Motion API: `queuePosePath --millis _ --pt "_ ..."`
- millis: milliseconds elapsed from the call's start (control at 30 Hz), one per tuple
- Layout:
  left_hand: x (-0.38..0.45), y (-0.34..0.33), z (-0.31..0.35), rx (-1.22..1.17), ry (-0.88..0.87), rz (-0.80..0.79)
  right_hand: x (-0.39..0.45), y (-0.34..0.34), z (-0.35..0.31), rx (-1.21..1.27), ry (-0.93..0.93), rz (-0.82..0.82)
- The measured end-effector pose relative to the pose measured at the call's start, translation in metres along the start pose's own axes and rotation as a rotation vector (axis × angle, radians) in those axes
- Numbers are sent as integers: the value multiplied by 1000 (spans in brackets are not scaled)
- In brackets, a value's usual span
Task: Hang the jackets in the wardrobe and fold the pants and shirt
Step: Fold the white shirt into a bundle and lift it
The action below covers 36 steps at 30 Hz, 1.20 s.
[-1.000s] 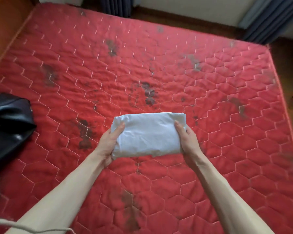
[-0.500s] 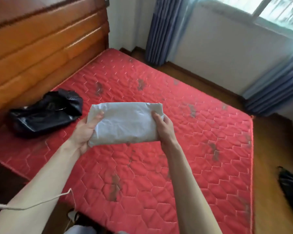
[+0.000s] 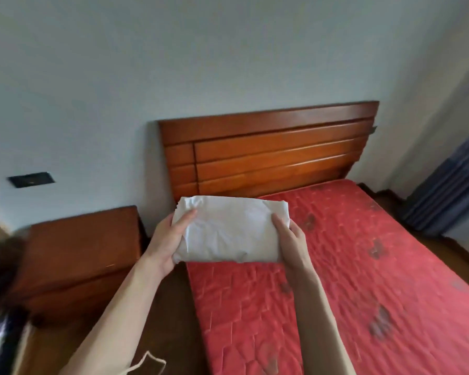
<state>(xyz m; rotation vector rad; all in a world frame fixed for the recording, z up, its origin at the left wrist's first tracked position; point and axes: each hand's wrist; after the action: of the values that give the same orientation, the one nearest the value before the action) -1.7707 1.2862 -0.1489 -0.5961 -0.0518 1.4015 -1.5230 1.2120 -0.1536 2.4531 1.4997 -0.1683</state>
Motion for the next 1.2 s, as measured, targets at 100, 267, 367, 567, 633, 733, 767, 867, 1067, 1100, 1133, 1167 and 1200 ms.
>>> queuePosePath --millis 100,267,367,567,633,733,767,867,1067,1100,1133,1167,1200 --pt "0 48 38 -15 -60 115 11 -63 -27 -16 28 -110" --pt "4 125 93 -66 -138 238 15 -168 -71 -45 55 -250" --pt "9 172 122 -124 -184 299 19 -229 -92 -70 79 -290" --pt "19 263 172 -131 -261 385 27 -349 -110 -78 111 -339" --pt "22 292 185 -129 -279 431 27 -390 -111 -46 104 -337" --pt "24 329 201 -143 -293 514 25 -442 -111 -20 103 -350" --pt "24 340 205 -148 -297 547 24 -456 -112 -25 103 -364" --pt "22 373 216 -163 -317 612 27 -496 -116 -70 131 -436" --pt "15 422 238 -205 -410 775 51 -581 -131 -195 247 -615" --pt "16 430 244 -203 -425 800 55 -597 -134 -201 245 -652" --pt "18 437 250 -206 -442 821 59 -614 -137 -205 247 -681" --pt "21 444 256 -206 -459 841 62 -630 -139 -205 251 -704" --pt "25 452 262 -201 -476 864 67 -647 -140 -204 254 -724"
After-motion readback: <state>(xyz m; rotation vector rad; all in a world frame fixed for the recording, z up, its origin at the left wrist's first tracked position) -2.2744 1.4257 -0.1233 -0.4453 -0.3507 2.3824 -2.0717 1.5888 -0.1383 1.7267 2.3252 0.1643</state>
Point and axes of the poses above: each hand's wrist, its own x-axis towards the middle knuckle, its own y-axis out of the back of the hand, z = x × y, and after that the axes turned 11 degrees about -x, right-handed
